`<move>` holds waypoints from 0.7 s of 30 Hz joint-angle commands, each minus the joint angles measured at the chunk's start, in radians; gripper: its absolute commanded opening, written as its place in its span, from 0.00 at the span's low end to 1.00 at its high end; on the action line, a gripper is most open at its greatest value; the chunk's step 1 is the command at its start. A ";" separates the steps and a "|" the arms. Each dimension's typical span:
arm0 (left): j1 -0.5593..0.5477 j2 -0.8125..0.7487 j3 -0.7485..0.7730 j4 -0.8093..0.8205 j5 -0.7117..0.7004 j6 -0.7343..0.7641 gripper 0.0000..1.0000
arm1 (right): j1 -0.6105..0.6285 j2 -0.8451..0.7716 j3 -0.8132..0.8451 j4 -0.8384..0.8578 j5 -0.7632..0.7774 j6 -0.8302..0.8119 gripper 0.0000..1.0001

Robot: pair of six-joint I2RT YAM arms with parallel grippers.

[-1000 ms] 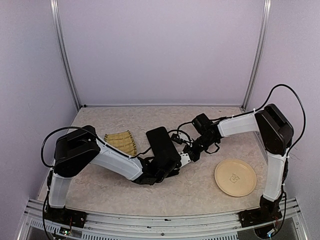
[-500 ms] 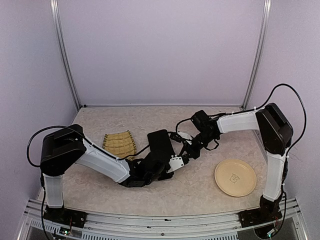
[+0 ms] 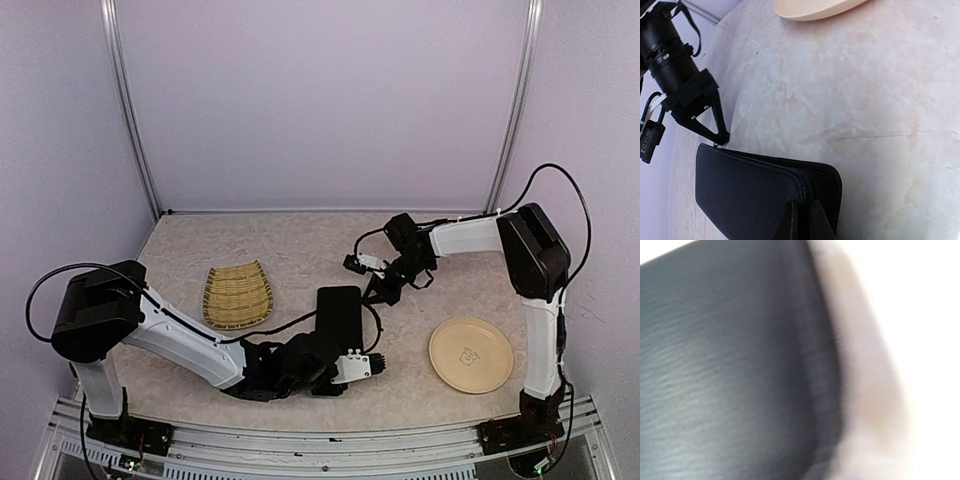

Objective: Sort the hair-cutting tools

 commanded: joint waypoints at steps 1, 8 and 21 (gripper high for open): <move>-0.046 -0.040 -0.036 -0.085 0.075 -0.044 0.00 | -0.037 0.045 0.027 0.027 0.081 -0.018 0.00; -0.048 -0.068 -0.085 -0.097 -0.008 -0.143 0.00 | -0.061 0.032 0.026 0.036 0.077 0.001 0.00; -0.021 -0.114 -0.155 -0.302 -0.178 -0.409 0.41 | -0.051 -0.149 -0.196 0.043 0.004 0.030 0.00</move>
